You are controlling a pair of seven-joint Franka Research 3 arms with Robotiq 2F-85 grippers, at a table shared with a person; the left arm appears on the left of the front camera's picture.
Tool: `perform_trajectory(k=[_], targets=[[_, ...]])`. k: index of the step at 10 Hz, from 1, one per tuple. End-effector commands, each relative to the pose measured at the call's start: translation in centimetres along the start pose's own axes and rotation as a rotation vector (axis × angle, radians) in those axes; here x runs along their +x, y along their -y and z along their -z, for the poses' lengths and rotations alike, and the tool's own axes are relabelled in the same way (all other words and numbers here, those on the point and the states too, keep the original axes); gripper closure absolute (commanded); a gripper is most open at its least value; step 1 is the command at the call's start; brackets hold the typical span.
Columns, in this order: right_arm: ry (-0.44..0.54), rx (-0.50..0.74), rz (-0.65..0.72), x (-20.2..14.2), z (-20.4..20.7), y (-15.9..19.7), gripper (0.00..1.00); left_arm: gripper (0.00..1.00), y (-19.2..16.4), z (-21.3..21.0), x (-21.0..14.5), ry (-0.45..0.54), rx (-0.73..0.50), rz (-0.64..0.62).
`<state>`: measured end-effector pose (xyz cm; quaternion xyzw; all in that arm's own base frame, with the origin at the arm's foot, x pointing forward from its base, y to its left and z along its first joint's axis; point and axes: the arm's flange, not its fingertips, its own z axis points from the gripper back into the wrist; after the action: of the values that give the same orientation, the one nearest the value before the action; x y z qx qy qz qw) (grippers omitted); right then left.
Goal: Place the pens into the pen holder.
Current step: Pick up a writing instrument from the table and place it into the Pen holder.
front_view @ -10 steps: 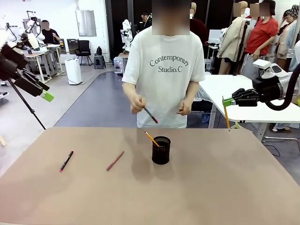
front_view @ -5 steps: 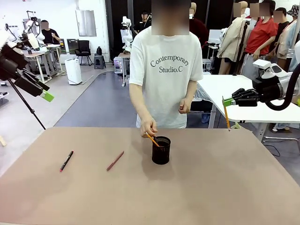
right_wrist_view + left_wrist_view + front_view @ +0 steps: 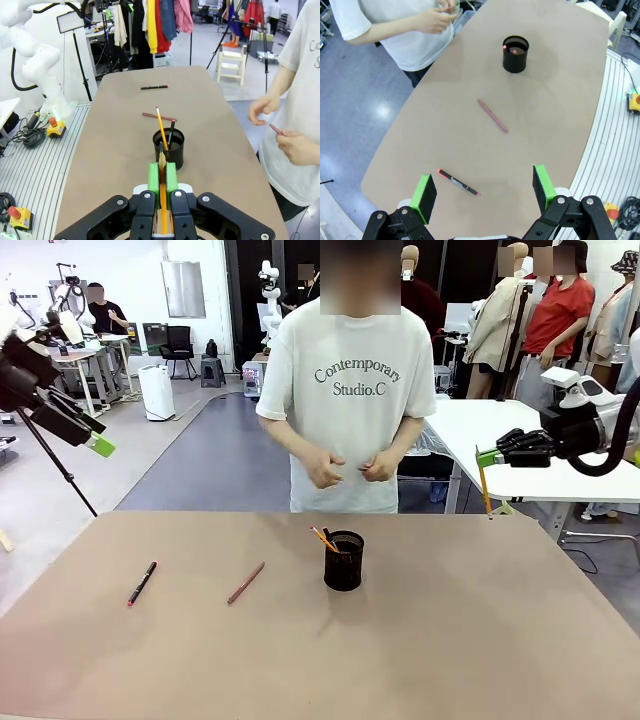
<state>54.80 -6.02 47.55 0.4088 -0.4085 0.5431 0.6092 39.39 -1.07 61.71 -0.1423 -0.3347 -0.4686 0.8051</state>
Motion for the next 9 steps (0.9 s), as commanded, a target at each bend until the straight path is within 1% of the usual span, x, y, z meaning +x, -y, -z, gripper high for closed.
perform_trajectory(k=[1,5,6,7,9], targets=[[0.021,-0.027,-0.017,0.25,-0.23,-0.32,1.0,0.0,-0.05,-0.07,0.02,0.006,-0.003,0.001],[0.037,-0.038,-0.024,0.21,-0.09,-0.52,1.0,0.0,-0.05,-0.07,0.02,0.006,-0.003,0.001],[0.041,-0.024,-0.034,0.28,-0.26,-0.51,1.0,0.0,-0.05,-0.07,0.02,0.006,-0.003,0.001],[0.004,-0.013,-0.001,0.05,-0.59,-0.07,1.0,0.0,-0.05,-0.07,0.02,0.006,-0.003,0.001],[0.004,-0.013,-0.001,0.05,-0.59,-0.07,1.0,0.0,-0.05,-0.07,0.02,0.006,-0.003,0.001]])
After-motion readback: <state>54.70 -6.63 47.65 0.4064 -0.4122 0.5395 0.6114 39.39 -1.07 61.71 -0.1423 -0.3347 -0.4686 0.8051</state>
